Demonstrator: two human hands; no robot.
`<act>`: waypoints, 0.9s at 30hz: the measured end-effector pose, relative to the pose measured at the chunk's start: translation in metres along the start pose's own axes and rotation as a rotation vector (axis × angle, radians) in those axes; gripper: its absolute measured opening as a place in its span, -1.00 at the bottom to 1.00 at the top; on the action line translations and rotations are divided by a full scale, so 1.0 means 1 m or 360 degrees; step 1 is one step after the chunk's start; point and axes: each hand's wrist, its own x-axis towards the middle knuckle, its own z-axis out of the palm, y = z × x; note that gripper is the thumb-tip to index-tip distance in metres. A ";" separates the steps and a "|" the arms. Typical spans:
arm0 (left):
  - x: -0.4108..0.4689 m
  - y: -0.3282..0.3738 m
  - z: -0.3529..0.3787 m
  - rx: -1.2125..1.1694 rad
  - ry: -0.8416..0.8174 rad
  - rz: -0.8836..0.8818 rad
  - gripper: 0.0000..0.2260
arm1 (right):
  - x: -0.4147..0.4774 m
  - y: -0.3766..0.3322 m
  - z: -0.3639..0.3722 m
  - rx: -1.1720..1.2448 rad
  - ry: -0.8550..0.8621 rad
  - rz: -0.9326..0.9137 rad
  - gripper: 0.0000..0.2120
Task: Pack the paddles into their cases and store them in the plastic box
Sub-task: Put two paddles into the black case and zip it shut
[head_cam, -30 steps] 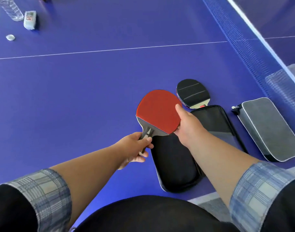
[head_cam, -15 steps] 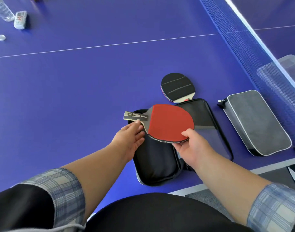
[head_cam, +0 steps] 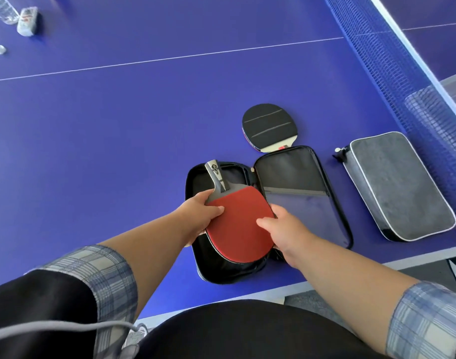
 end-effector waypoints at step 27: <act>0.015 0.005 0.005 0.1140 0.0527 0.0004 -0.46 | -0.004 -0.018 0.033 -0.0735 0.0268 0.0055 -0.55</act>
